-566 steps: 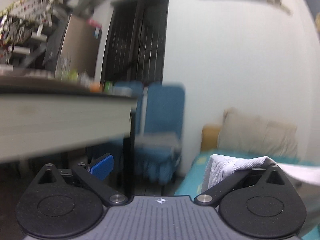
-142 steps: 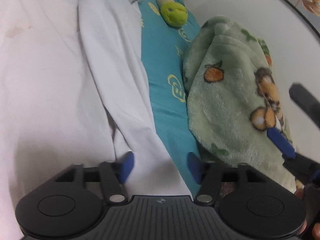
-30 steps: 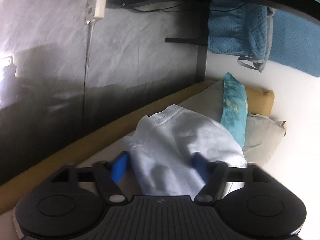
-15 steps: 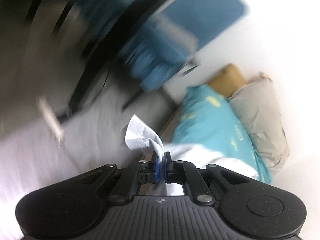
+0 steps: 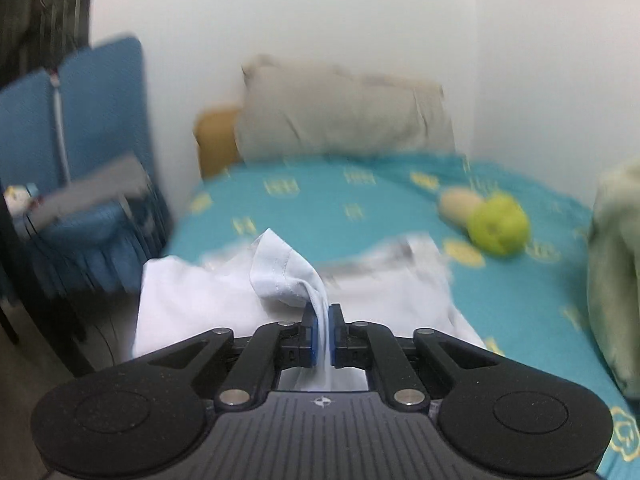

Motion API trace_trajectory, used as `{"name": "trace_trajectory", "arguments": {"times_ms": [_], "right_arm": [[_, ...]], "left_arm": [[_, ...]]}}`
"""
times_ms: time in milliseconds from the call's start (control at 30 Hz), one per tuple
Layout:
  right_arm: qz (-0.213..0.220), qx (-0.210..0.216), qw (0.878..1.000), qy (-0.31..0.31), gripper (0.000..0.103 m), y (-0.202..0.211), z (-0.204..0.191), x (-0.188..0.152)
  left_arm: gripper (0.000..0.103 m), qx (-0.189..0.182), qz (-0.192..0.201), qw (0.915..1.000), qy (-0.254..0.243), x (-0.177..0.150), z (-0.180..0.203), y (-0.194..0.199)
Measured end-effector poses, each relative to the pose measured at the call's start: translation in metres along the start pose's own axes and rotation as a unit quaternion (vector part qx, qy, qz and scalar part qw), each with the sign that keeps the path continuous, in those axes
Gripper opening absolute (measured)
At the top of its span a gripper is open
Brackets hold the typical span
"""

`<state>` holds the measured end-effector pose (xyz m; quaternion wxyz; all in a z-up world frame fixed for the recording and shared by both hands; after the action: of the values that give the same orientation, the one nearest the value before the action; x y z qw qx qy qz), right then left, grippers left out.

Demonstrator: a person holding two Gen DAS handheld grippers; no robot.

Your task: Fold clothes

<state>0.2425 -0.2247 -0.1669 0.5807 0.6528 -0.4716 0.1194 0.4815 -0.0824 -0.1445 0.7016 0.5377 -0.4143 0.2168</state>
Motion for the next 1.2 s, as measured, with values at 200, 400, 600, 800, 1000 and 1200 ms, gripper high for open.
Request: {"name": "trace_trajectory", "arguments": {"times_ms": [200,400,600,800,1000,1200], "right_arm": [[0.008,-0.003,0.999,-0.033,0.103,-0.009,0.018,0.007],[0.022,0.008,0.999,-0.025,0.103,-0.008,0.013,0.012],[0.046,0.024,0.999,-0.008,0.103,0.01,0.004,0.013],[0.068,0.033,0.997,0.029,0.103,0.038,-0.015,0.01],[0.066,0.057,0.995,0.057,0.103,0.06,-0.031,-0.003],[0.062,0.087,0.989,0.104,0.103,0.066,-0.058,-0.01]], "left_arm": [[0.087,-0.027,0.0,0.9996,0.004,-0.014,0.023,0.011],[0.094,-0.014,0.046,0.9983,-0.032,-0.005,0.035,0.107],[0.101,-0.006,0.084,0.9947,-0.059,-0.044,0.067,0.232],[0.101,0.002,0.106,0.9919,-0.071,-0.09,0.083,0.304],[0.102,0.004,0.104,0.9937,-0.042,-0.106,0.066,0.326],[0.103,-0.008,0.128,0.9917,-0.008,-0.094,0.042,0.345]]}}
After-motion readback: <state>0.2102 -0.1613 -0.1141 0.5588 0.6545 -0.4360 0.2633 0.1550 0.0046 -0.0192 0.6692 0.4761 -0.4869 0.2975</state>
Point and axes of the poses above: each gripper's, at about its wrist camera, not at the fingertips, and y roughly against the way its jaws point, z to its right, x to its top, the point moved 9 cm from there along -y, roughly the way its jaws point, and after that the axes turned 11 degrees about -x, right-handed, at the moved point
